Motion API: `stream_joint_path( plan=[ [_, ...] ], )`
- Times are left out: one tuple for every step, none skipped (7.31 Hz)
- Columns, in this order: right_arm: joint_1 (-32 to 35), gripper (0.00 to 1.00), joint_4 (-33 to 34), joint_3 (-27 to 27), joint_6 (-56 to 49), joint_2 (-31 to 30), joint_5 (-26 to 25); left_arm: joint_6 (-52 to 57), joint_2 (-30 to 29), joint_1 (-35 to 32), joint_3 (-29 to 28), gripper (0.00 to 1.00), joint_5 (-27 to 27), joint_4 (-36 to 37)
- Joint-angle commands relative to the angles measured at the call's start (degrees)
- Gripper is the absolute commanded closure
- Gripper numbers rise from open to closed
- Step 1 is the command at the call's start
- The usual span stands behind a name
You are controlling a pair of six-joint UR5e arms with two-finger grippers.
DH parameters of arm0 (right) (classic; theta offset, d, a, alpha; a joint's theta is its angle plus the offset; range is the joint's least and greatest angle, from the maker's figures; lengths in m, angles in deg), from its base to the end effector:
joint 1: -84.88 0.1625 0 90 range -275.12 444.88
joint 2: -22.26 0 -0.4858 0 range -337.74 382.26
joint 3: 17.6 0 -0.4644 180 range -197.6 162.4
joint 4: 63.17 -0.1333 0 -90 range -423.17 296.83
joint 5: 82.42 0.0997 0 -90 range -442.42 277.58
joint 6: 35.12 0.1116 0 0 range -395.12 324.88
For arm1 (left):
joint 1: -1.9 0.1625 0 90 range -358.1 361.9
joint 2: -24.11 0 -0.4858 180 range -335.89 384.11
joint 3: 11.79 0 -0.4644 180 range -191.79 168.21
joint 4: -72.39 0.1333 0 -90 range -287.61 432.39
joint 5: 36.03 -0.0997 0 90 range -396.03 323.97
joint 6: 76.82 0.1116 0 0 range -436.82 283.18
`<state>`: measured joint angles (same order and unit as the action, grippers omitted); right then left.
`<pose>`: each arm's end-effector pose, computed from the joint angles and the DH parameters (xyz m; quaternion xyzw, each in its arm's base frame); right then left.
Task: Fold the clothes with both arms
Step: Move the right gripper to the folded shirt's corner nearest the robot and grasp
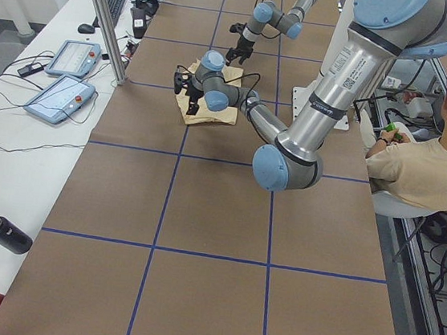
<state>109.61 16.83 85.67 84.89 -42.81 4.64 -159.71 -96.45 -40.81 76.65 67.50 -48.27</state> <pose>-0.5951 -0.4272 0.3158 0.0046 -0.4088 0.4288 0.8056 0.5131 -0.6195 0.3244 0.1154 0.4911 -0.2076 0.8381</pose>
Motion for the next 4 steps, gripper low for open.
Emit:
stream_joint_path(
  plan=[
    [-0.65, 0.04, 0.15, -2.02, 0.84, 0.11, -0.14, -0.17, 0.24, 0.08, -0.02, 0.0, 0.0, -0.1],
    [-0.65, 0.06, 0.24, -2.02, 0.84, -0.15, 0.03, -0.17, 0.24, 0.08, -0.02, 0.0, 0.0, -0.1],
    [-0.65, 0.07, 0.33, -2.11, 0.75, -0.59, 0.03, -0.17, 0.15, 0.08, -0.02, 0.0, 0.0, -0.1],
    [-1.0, 0.08, 0.33, -2.2, 0.75, -0.85, 0.03, -0.26, 0.15, 0.08, 0.06, 0.0, 0.0, -0.1]
  ],
)
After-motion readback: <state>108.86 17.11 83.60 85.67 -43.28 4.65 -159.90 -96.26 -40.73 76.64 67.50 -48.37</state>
